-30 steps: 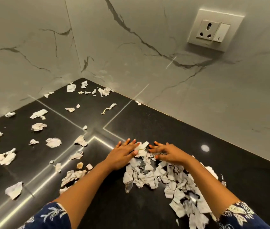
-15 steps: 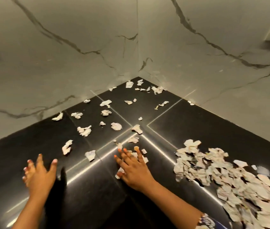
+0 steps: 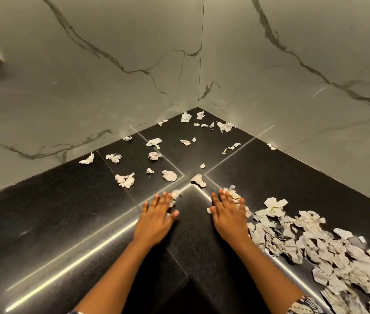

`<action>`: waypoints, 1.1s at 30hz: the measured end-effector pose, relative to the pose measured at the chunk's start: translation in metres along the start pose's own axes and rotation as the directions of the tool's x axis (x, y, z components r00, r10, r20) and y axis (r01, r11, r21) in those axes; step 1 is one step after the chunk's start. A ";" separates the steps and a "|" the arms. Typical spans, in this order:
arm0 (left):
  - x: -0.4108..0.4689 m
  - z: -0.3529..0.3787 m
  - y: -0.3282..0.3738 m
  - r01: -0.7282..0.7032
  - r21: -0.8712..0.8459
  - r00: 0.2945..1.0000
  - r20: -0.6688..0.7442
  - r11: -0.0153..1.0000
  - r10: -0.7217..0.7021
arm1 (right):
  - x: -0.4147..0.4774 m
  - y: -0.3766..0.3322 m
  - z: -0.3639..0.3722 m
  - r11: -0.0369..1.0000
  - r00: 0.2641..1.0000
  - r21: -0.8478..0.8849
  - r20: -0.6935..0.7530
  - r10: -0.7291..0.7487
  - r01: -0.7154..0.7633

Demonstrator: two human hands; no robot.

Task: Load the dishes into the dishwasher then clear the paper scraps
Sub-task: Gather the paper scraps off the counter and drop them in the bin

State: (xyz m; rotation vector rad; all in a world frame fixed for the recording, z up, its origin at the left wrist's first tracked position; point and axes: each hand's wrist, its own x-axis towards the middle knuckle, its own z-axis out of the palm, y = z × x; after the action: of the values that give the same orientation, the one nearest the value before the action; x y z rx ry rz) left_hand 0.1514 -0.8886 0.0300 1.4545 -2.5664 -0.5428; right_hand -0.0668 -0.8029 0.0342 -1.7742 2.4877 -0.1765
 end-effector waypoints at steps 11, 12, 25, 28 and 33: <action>-0.030 -0.051 -0.136 0.470 -0.254 0.767 -0.355 0.845 -0.534 | -0.001 -0.121 0.015 0.890 0.891 0.065 -0.088 -0.445 0.451; -0.033 -0.061 -0.154 0.536 -0.249 0.728 -0.348 0.807 -0.591 | 0.003 -0.138 0.020 0.879 0.880 0.052 -0.023 -0.474 0.474; -0.008 -0.087 -0.206 0.662 -0.015 0.722 -0.256 0.749 -0.643 | 0.099 -0.145 0.024 0.962 0.937 -0.033 -0.218 -0.273 0.272; -0.006 -0.087 -0.207 0.673 -0.027 0.706 -0.276 0.739 -0.653 | 0.107 -0.223 0.025 0.805 0.805 0.037 -0.068 -0.590 0.593; -0.004 -0.086 -0.207 0.678 -0.030 0.692 -0.312 0.735 -0.651 | 0.162 -0.277 0.033 0.780 0.774 0.056 0.091 -0.626 0.624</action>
State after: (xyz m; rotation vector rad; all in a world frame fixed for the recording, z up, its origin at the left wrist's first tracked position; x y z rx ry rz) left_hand 0.3441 -1.0027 0.0313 2.3045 -1.7825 -0.2370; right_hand 0.1436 -1.0466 0.0410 -2.4627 1.7168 -0.1399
